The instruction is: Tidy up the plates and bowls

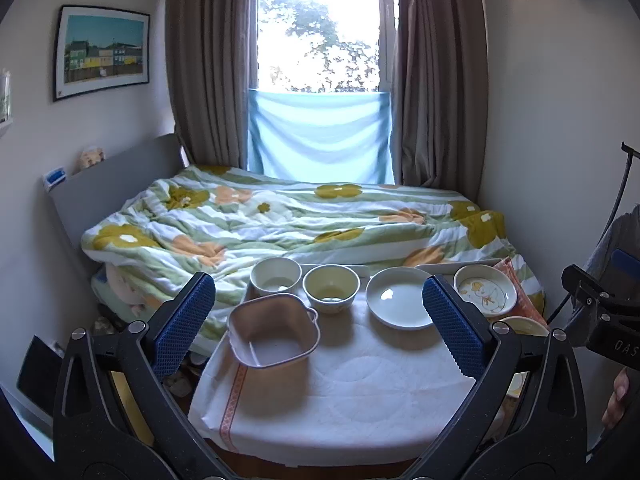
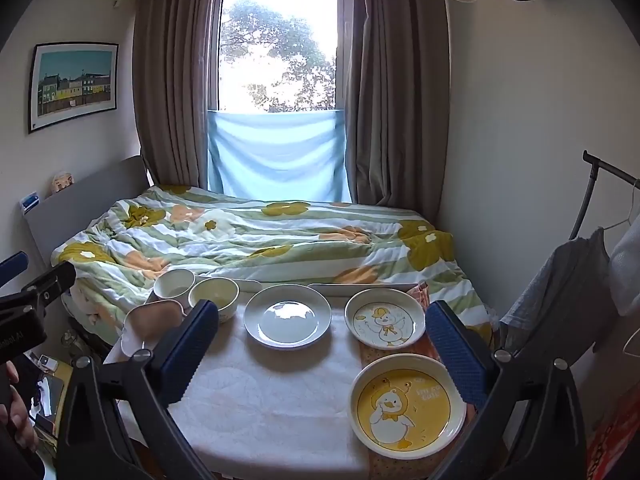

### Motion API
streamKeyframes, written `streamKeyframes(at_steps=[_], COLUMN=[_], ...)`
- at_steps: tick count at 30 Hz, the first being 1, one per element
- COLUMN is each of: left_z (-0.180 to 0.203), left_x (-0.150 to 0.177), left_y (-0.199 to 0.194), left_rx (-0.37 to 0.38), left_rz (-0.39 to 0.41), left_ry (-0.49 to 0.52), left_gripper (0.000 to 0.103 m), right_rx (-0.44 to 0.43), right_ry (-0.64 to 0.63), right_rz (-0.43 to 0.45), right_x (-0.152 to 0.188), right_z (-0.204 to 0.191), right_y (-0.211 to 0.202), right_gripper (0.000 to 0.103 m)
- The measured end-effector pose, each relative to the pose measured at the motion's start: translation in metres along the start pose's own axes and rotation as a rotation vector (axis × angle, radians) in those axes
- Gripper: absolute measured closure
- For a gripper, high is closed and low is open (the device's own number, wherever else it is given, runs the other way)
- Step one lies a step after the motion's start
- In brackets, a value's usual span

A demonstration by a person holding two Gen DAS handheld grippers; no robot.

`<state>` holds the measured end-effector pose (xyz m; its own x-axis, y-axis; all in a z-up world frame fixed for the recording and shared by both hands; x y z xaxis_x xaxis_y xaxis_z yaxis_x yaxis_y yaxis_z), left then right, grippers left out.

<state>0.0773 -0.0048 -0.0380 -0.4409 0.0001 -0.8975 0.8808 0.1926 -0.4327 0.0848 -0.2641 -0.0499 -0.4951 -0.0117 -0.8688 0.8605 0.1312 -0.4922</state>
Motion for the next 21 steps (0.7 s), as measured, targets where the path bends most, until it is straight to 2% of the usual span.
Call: streamKeyframes(at_steps=[21], left_z=[0.0009], left_x=[0.0020], left_y=[0.0054], left_rx=[0.002], left_rz=[-0.013], left_ry=[0.007], left_gripper=[0.000], right_rx=[0.014], right_ry=[0.011], right_rz=[-0.018], right_x=[0.0064], right_z=[0.0026], right_y=[0.0080], right_gripper=[0.000])
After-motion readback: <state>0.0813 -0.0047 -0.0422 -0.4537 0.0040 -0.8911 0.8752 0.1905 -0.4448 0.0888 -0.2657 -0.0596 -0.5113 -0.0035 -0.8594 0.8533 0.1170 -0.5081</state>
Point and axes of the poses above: each gripper's, at about its wrist camera, not at the fingertips, and y roughly the way its jaws point, z to its right, x to its underside, the point moved 9 cm from there along y, roughly the way its jaws point, and after that the axes turned 10 degrees about -x, right-handed, at the moved point
